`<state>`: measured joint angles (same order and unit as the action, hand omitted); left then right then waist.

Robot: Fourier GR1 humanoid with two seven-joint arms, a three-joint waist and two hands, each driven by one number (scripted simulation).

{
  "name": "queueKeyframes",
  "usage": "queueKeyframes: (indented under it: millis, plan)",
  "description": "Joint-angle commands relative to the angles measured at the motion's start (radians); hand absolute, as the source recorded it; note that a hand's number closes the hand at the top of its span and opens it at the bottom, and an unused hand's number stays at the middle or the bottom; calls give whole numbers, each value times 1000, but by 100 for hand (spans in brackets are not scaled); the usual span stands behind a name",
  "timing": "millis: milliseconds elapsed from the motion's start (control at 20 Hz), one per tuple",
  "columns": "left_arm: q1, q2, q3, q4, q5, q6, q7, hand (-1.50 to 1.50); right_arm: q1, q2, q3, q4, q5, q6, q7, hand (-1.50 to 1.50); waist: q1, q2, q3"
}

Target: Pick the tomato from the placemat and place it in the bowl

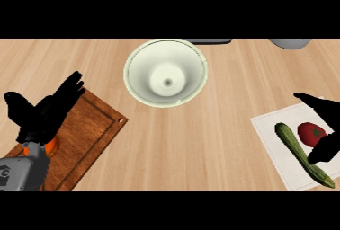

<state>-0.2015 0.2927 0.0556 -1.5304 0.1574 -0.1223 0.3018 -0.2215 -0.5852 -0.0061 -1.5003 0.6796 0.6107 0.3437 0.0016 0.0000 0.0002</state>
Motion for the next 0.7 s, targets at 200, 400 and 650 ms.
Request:
queueKeyframes:
  millis: [200, 400, 650]
  plan:
    - [-4, 13, 62, -16, 10, -42, 22, 0, 10, 26, -10, 143, 109, -65, -108, -150, 0, 0, 0]
    - [-46, -5, 59, 131, -17, -80, -76, 0, -90, 22, -26, 311, 149, -106, -175, -150, 1, 2, 0]
    - [-31, -22, 53, 44, -43, -56, -12, 0, -110, 73, -28, 363, 186, -122, -182, -150, 1, 0, 0]
